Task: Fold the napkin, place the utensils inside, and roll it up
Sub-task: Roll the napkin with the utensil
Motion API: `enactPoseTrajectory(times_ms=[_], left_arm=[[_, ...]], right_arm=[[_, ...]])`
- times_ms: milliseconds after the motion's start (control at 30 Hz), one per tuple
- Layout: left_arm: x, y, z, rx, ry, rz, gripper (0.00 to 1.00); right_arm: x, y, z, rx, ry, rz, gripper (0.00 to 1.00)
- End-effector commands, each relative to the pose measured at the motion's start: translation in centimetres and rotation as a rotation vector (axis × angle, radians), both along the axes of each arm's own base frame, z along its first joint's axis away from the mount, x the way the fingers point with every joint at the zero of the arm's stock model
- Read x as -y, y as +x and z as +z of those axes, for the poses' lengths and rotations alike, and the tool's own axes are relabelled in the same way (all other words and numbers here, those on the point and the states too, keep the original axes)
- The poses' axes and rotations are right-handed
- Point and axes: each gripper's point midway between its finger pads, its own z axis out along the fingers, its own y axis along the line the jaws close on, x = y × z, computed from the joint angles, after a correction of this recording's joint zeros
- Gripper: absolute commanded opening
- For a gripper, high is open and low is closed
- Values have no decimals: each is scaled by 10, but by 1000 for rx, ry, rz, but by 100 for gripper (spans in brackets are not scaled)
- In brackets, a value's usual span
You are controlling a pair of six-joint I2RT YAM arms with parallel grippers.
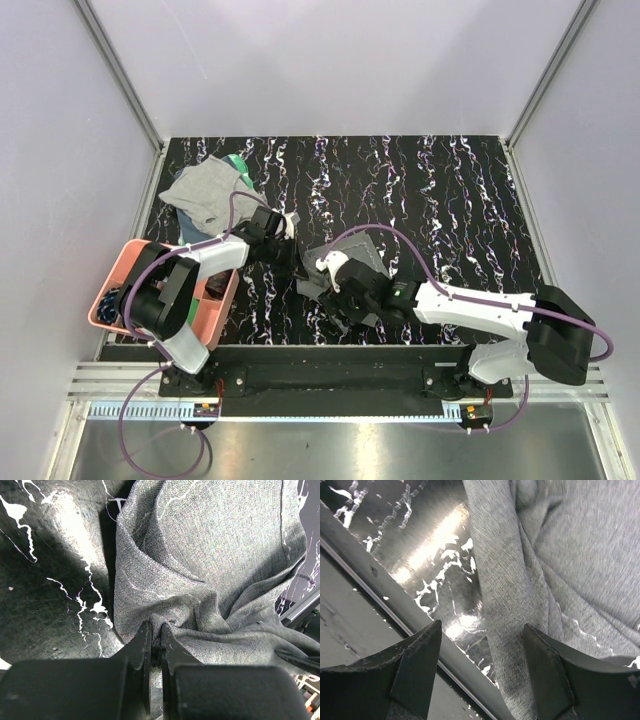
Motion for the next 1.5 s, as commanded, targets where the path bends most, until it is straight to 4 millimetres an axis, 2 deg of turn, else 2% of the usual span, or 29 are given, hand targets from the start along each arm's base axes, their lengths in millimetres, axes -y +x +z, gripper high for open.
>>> enactPoseTrajectory(times_ms=[0, 67, 200, 433, 700, 733, 767, 800, 867, 900, 1000, 1267, 1467], left_arm=[[-10, -4, -2, -1, 58, -9, 0], [-10, -4, -1, -1, 58, -12, 0], [-9, -4, 0, 3, 57, -16, 0], [-6, -4, 4, 2, 39, -34, 0], [-4, -4, 9, 12, 24, -43, 0], [-4, -3, 10, 14, 22, -42, 3], [-4, -3, 11, 15, 22, -40, 11], [-4, -1, 12, 22, 25, -36, 30], [-5, 2, 18, 38, 19, -26, 45], [-8, 6, 21, 51, 21, -15, 58], [-13, 12, 31, 89, 20, 8, 74], [-23, 0, 40, 135, 22, 21, 93], [-14, -8, 47, 181, -70, -17, 97]], right_arm=[[6, 1, -8, -4, -25, -60, 73], [2, 6, -8, 9, -35, -65, 73], [-3, 7, -31, -32, -100, -59, 73], [-5, 6, -56, -104, -167, -87, 68], [9, 13, -84, -202, -222, -178, 43], [11, 14, -85, -213, -222, -180, 41], [8, 11, -87, -237, -214, -163, 38], [7, 9, -87, -246, -210, -146, 35], [0, 3, -83, -291, -168, -102, 31], [-1, 0, -83, -304, -156, -78, 29], [-8, -6, -74, -364, -79, -4, 29], [-16, -14, -51, -535, 107, 148, 27], [-18, -13, -41, -674, 217, 194, 25]])
